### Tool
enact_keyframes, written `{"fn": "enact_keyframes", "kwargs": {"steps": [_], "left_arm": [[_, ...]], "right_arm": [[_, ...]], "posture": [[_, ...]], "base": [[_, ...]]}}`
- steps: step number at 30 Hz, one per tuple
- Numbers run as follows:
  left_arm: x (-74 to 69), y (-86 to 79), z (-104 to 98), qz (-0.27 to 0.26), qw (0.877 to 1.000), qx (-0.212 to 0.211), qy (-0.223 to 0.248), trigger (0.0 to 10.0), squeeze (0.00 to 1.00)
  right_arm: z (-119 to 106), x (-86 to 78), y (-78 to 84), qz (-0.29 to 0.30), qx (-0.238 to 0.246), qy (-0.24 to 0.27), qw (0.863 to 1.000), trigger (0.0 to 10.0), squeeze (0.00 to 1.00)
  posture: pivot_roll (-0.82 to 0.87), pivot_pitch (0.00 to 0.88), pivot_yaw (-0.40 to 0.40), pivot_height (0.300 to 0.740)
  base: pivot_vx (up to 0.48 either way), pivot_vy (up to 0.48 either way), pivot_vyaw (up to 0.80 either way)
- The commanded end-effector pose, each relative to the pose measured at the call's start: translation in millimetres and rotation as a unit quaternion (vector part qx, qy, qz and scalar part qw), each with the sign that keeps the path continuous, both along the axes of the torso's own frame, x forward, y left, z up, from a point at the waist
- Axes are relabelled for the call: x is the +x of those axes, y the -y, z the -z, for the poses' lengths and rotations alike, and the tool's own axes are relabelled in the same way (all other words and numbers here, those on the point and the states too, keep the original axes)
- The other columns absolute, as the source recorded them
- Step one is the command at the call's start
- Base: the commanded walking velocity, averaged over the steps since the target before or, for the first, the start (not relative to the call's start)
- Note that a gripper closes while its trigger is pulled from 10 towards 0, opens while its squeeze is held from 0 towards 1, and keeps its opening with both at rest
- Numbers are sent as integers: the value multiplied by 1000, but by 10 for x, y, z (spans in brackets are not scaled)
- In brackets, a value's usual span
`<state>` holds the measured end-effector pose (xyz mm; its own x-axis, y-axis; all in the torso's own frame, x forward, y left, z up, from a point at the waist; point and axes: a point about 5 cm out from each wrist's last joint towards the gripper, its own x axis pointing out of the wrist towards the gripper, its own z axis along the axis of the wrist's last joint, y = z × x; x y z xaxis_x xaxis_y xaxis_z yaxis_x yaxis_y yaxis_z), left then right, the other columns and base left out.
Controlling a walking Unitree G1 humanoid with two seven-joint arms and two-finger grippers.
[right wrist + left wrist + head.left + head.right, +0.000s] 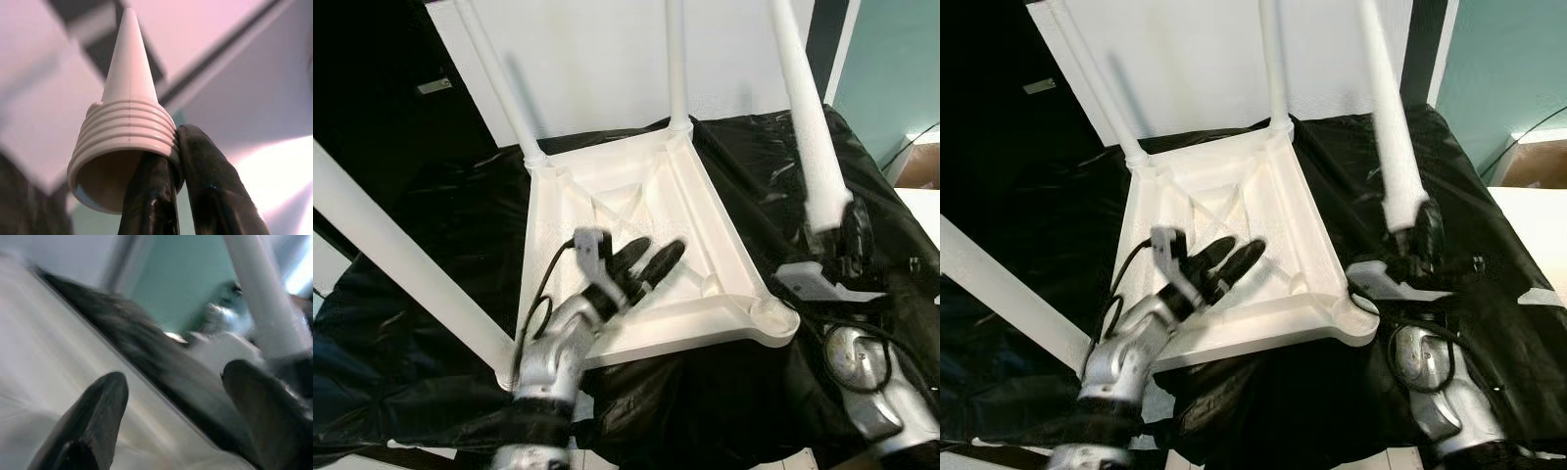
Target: Building children table
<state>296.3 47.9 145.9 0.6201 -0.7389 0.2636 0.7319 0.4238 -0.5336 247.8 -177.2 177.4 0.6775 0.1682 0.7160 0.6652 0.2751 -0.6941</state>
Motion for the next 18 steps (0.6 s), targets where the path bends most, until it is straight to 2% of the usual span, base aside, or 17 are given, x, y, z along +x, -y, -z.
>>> {"fn": "enact_keyframes", "kwargs": {"steps": [1,3,4,5,6,7,9,14,15,16,18], "left_arm": [[-27,14,10,41,998,-42,-5,10000,0],[-14,58,5,56,998,-42,-10,10000,0],[-2,90,-26,66,996,-56,-13,10000,0],[-2,90,-26,66,996,-56,-13,10000,0],[31,93,-115,69,993,-92,-13,10000,0],[31,93,-115,69,993,-92,-13,10000,0],[99,69,-227,69,989,-130,-21,10000,0],[174,86,-266,65,989,-130,-30,10000,0],[193,97,-268,62,989,-127,-30,10000,0],[238,122,-256,51,991,-118,-34,10000,0],[246,125,-253,50,991,-117,-36,10000,0]], "right_arm": [[97,-64,-86,-31,-40,-9,999,0,0],[194,-121,-88,-63,-83,-20,994,0,0],[285,-164,-71,-88,-115,-40,989,0,0],[285,-164,-71,-88,-115,-40,989,0,0],[329,-195,-39,-101,-137,-53,984,0,0],[329,-195,-39,-101,-137,-53,984,0,0],[336,-246,-11,-112,-163,-48,979,0,0],[362,-330,-57,-149,-202,-41,967,0,0],[381,-361,-74,-163,-210,-43,963,0,0],[453,-416,-74,-188,-231,-57,953,0,0],[468,-424,-68,-192,-235,-60,951,0,0]], "posture": [[-164,0,181,740],[-174,0,186,740],[-179,0,187,740],[-179,0,187,740],[-186,0,185,740],[-186,0,185,740],[-191,0,178,740],[-196,0,172,740],[-196,0,172,740],[-198,0,169,740],[-198,0,169,740]], "base": [[0,0,0],[0,0,0],[0,0,0],[0,0,0],[0,0,0],[0,0,0],[0,0,0],[0,0,0],[0,0,0],[0,0,0],[0,0,0]]}}
